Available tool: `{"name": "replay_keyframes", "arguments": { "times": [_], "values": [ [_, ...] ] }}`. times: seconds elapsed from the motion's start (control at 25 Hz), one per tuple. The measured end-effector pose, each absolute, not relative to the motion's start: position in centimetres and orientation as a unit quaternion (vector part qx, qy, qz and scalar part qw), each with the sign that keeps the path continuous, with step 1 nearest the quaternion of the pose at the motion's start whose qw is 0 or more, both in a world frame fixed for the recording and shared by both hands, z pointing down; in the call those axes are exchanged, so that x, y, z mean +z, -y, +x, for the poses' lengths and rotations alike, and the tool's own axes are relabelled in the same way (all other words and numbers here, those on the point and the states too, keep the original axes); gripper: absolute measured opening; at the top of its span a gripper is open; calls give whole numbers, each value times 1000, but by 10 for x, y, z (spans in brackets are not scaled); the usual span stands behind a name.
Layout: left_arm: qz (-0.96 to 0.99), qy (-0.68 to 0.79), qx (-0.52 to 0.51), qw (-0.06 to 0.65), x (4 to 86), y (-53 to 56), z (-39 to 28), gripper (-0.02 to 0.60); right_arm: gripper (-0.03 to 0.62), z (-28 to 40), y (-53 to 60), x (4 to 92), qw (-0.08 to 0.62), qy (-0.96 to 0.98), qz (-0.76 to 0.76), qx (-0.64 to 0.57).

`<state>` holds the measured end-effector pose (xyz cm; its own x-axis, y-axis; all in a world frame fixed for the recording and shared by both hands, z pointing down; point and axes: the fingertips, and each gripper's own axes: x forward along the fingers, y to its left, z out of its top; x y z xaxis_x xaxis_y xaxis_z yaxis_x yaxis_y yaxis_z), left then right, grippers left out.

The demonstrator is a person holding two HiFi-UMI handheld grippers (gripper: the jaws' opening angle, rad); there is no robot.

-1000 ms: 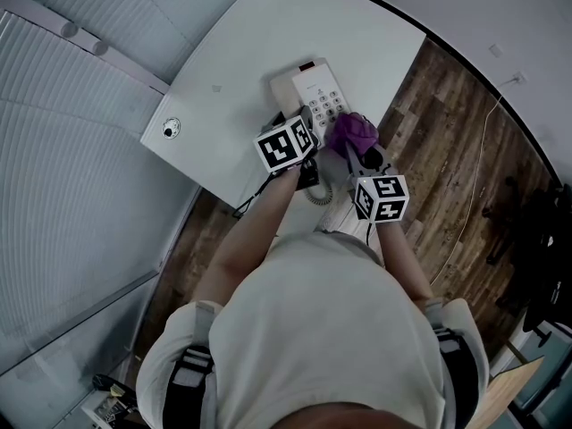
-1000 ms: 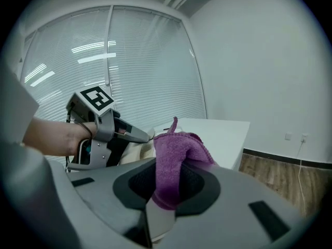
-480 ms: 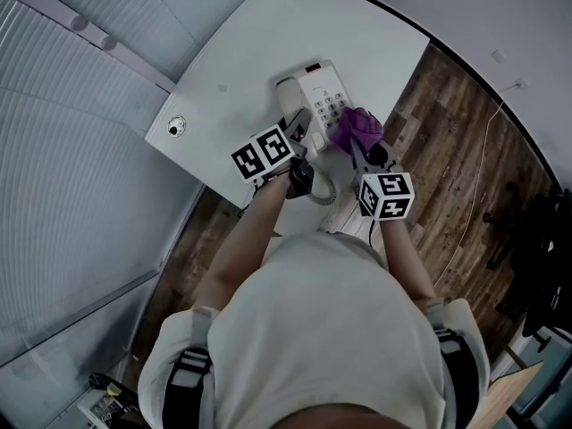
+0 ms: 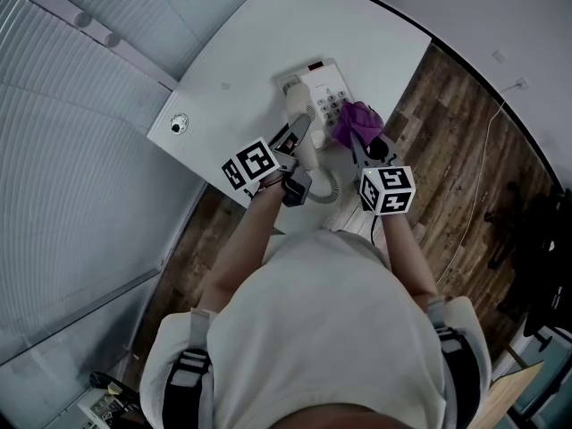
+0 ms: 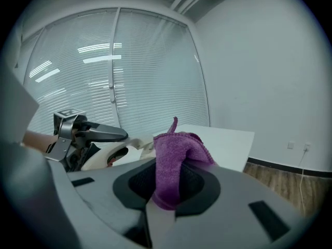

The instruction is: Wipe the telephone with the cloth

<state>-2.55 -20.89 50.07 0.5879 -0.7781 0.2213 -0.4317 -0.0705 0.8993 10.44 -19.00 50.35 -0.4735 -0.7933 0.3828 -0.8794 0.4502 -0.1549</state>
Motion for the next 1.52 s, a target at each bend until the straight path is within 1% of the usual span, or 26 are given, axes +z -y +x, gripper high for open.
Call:
{"name": "replay_keyframes", "arguments": {
  "times": [0.32,0.44,0.56,0.8,1.04,1.52],
  "values": [
    [723,335,-253,549,478,198,-22,203,83,94,198,493,121,849,491,154],
    [718,314,-271,559,478,194,-24,202,84,89,200,489,120,852,487,151],
    [707,274,-314,572,467,190,-23,201,83,86,203,486,118,854,484,148],
    [697,231,-357,577,457,185,-29,198,83,82,209,477,115,858,481,136],
    [694,198,-380,578,448,179,-32,196,84,74,222,459,102,870,466,123],
    [690,140,-412,578,433,172,-31,193,83,29,228,432,84,903,409,101]
  ]
}}
